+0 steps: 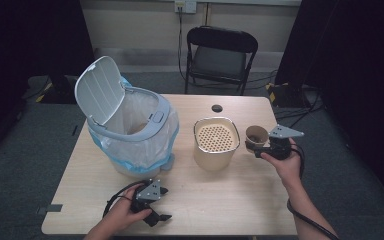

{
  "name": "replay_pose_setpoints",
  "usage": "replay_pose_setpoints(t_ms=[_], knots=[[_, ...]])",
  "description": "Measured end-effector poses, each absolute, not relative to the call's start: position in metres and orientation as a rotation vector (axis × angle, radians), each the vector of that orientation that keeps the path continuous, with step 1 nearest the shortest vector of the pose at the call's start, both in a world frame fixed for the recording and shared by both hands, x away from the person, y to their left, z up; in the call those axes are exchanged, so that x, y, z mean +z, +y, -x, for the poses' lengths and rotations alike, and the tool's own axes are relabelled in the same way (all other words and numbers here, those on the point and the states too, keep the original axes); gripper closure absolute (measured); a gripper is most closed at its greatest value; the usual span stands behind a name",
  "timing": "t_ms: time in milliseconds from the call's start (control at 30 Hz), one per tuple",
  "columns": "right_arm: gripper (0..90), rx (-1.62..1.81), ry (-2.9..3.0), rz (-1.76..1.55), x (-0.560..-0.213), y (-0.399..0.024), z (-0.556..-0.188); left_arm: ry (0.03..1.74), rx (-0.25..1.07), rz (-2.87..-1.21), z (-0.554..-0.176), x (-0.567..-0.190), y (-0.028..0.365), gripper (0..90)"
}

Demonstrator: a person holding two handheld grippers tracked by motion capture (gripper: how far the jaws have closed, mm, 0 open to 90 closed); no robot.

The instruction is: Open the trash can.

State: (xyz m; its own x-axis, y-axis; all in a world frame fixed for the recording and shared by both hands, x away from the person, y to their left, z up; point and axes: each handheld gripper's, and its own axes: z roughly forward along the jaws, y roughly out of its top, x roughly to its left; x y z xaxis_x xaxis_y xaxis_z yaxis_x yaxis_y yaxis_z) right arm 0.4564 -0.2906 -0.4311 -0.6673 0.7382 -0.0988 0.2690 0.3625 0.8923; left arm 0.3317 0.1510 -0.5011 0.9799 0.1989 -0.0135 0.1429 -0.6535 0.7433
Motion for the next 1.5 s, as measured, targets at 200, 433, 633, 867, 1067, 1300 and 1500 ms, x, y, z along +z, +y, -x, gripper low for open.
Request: replay_pose_setpoints(t_ms=[200, 433, 633, 867, 1067, 1300, 1500], knots=[[28.9, 1.268, 2.154, -0.829, -0.425, -0.287, -0.469, 0.236, 0.086, -2.292, -0.332, -0.501, 0.151, 13.7], [29.0, 1.267, 2.161, -0.815, -0.423, -0.285, -0.482, 0.235, 0.081, -2.292, -0.332, -0.501, 0.151, 13.6], [29.1, 1.268, 2.168, -0.804, -0.423, -0.283, -0.493, 0.235, 0.081, -2.293, -0.332, -0.501, 0.151, 13.7], [29.1, 1.273, 2.168, -0.804, -0.424, -0.28, -0.506, 0.235, 0.081, -2.292, -0.332, -0.501, 0.151, 13.7], [29.1, 1.256, 2.174, -0.777, -0.417, -0.278, -0.513, 0.235, 0.081, -2.292, -0.332, -0.501, 0.151, 13.7], [29.2, 1.206, 2.164, -0.746, -0.406, -0.276, -0.52, 0.235, 0.082, -2.292, -0.332, -0.501, 0.151, 13.7], [29.2, 1.174, 2.164, -0.722, -0.4, -0.271, -0.524, 0.235, 0.081, -2.294, -0.332, -0.501, 0.151, 13.7]])
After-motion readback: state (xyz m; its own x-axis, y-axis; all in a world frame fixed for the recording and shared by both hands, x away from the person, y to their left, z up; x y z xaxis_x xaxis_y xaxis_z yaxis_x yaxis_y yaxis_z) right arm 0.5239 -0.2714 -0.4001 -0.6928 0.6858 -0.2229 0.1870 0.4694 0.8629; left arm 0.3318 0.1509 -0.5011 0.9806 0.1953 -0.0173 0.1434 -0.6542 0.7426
